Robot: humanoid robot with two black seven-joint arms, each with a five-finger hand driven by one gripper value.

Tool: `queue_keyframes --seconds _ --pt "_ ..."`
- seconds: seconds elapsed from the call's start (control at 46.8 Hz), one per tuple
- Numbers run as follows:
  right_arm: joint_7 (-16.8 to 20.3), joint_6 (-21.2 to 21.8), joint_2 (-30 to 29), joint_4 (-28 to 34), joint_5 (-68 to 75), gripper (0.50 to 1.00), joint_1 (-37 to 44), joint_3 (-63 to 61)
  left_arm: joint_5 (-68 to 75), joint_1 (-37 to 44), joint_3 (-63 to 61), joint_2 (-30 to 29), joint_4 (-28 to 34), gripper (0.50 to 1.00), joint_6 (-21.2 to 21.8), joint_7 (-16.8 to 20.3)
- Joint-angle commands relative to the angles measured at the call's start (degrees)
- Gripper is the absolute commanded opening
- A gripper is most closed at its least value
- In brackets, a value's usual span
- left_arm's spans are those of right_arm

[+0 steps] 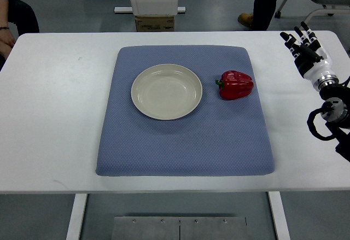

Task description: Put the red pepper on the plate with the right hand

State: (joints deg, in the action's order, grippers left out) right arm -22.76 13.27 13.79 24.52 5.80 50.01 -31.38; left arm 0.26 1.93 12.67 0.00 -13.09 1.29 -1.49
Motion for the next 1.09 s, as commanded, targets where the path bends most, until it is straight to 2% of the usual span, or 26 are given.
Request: queue_keyframes --seconds 0.0,0.641,1.069 --pt "0.00 0.00 0.00 0.00 0.00 1.000 0.00 0.01 0.00 0.01 -0.02 0.00 0.00 1.000 0.02 0.00" --pt "0.44 -0.79 0.53 -0.61 0.00 1.000 1.14 -0.08 0.00 0.01 -0.02 0.00 0.00 1.000 0.02 0.00" --pt "0.44 0.35 0.71 -0.53 0.00 1.000 1.23 -0.08 0.00 0.01 -0.02 0.00 0.00 1.000 0.02 0.00"
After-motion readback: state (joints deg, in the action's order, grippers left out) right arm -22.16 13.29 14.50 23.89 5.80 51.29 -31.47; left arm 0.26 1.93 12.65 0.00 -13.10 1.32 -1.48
